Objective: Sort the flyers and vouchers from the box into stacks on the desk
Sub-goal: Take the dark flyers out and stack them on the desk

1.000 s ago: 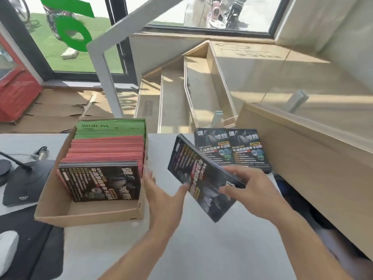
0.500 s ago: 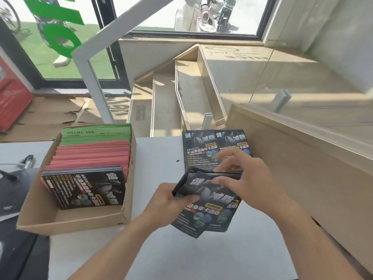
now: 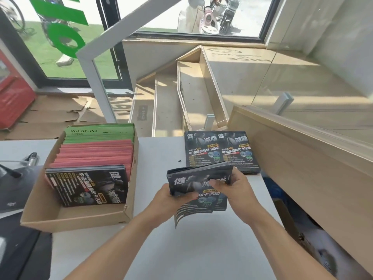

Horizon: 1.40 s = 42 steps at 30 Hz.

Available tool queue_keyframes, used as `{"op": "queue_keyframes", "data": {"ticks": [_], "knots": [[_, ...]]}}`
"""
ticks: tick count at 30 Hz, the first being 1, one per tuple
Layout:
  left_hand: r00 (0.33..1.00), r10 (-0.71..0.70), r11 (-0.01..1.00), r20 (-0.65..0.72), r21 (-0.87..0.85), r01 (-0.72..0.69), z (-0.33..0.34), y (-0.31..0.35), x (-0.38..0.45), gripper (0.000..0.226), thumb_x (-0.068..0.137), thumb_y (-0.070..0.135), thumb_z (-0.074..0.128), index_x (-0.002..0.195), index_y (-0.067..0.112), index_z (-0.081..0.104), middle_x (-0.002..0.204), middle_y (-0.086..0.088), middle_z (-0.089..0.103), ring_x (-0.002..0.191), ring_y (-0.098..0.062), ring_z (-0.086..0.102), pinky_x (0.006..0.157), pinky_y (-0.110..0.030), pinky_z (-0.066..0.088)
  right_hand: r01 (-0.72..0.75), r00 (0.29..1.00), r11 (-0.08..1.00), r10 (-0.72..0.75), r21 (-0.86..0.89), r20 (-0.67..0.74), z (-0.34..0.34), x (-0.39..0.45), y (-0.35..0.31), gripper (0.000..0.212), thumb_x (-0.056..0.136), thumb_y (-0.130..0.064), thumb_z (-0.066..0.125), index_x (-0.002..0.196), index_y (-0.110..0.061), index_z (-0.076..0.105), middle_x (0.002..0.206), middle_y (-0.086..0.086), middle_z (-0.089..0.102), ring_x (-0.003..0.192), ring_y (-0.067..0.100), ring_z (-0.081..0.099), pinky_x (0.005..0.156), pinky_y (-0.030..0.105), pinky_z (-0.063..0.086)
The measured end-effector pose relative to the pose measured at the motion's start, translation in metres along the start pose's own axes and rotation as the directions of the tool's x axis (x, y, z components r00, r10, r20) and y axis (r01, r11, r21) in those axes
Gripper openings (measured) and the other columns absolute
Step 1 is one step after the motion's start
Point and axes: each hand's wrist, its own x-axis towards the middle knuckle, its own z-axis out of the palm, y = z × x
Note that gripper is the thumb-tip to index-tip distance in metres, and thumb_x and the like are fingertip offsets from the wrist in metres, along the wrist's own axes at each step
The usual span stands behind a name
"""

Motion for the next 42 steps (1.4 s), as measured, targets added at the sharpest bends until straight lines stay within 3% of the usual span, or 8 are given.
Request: {"op": "queue_keyframes", "data": {"ticks": [3, 9, 14, 17, 24, 31, 38, 42], "knots": [[0.997, -0.030, 0.999, -0.073, 0.036, 0.032, -0.002, -0.015, -0.003, 0.022, 0.084, 0.018, 0.082, 0.103, 0.025, 0.076, 0.099, 0.006, 0.078, 0.095, -0.013, 0.073, 0.081, -0.026, 0.054, -0.028, 0.997, 0.998, 0.031, -0.053, 0.070, 0.003, 0.002, 0.010, 0.036, 0.079, -0.004, 0.080, 0.112, -0.012, 0.069, 0.105, 0.004, 0.077, 0.097, 0.021, 0.072, 0.075, 0.027, 0.057], [0.991, 0.045, 0.998, -0.128, -0.046, -0.052, 0.011, -0.024, -0.006, 0.014, 0.091, 0.013, 0.073, 0.098, 0.023, 0.079, 0.104, 0.002, 0.078, 0.101, -0.020, 0.071, 0.094, -0.040, 0.054, 0.001, 0.996, 1.000, 0.000, -0.015, 0.091, 0.001, 0.000, 0.024, 0.037, 0.079, -0.003, 0.079, 0.109, 0.004, 0.059, 0.107, 0.014, 0.074, 0.101, 0.027, 0.070, 0.079, 0.030, 0.057], [0.982, 0.108, 0.993, -0.157, -0.021, -0.113, 0.016, -0.017, -0.002, 0.018, 0.091, 0.011, 0.072, 0.107, 0.018, 0.075, 0.106, 0.007, 0.077, 0.102, -0.013, 0.071, 0.091, -0.032, 0.052, 0.043, 0.991, 0.999, -0.042, -0.004, 0.126, -0.005, 0.007, 0.016, 0.037, 0.076, -0.005, 0.081, 0.101, 0.006, 0.056, 0.106, 0.022, 0.071, 0.102, 0.034, 0.068, 0.085, 0.041, 0.058], [0.973, 0.114, 0.992, -0.203, -0.021, -0.121, 0.016, -0.008, -0.009, 0.034, 0.084, 0.018, 0.081, 0.114, 0.026, 0.066, 0.107, 0.012, 0.075, 0.099, -0.007, 0.070, 0.082, -0.022, 0.053, 0.010, 0.997, 0.999, -0.012, 0.036, 0.080, -0.011, 0.005, 0.019, 0.033, 0.073, -0.004, 0.081, 0.095, -0.004, 0.056, 0.101, 0.015, 0.073, 0.098, 0.030, 0.069, 0.078, 0.031, 0.056], [0.946, 0.122, 0.988, -0.301, -0.057, -0.146, 0.031, -0.004, -0.021, 0.039, 0.078, 0.030, 0.082, 0.113, 0.029, 0.064, 0.103, 0.017, 0.074, 0.095, -0.002, 0.068, 0.075, -0.009, 0.049, 0.013, 0.996, 0.999, -0.016, 0.032, 0.084, -0.007, -0.001, 0.039, 0.039, 0.084, -0.007, 0.077, 0.120, -0.006, 0.062, 0.118, 0.015, 0.070, 0.115, 0.034, 0.063, 0.096, 0.044, 0.054], [0.943, 0.120, 0.992, -0.311, 0.003, -0.126, 0.030, -0.021, -0.019, 0.029, 0.094, 0.007, 0.067, 0.112, 0.029, 0.064, 0.105, 0.019, 0.073, 0.103, -0.003, 0.064, 0.080, -0.009, 0.046, -0.017, 0.990, 1.000, 0.020, -0.018, 0.140, -0.011, -0.009, 0.039, 0.036, 0.095, -0.012, 0.064, 0.130, -0.015, 0.058, 0.127, 0.000, 0.069, 0.121, 0.016, 0.062, 0.095, 0.025, 0.050], [0.950, 0.066, 0.998, -0.306, 0.022, -0.062, 0.033, -0.025, -0.007, 0.034, 0.101, 0.007, 0.055, 0.118, 0.036, 0.056, 0.105, 0.027, 0.070, 0.098, 0.008, 0.063, 0.074, -0.005, 0.045, -0.088, 0.995, 0.991, 0.084, -0.096, -0.046, -0.009, 0.001, 0.072, 0.027, 0.097, -0.007, 0.063, 0.119, -0.020, 0.055, 0.114, -0.005, 0.071, 0.111, 0.019, 0.065, 0.092, 0.035, 0.055], [0.943, -0.064, 0.998, -0.328, -0.043, 0.053, 0.033, -0.016, 0.014, 0.019, 0.103, 0.019, 0.054, 0.113, 0.034, 0.053, 0.103, 0.009, 0.073, 0.087, -0.003, 0.071, 0.065, -0.017, 0.055, -0.158, 0.975, 0.979, 0.133, -0.129, -0.180, -0.006, 0.015, 0.081, 0.024, 0.097, -0.009, 0.063, 0.111, -0.028, 0.058, 0.104, -0.006, 0.073, 0.099, 0.016, 0.070, 0.082, 0.042, 0.061]]}}
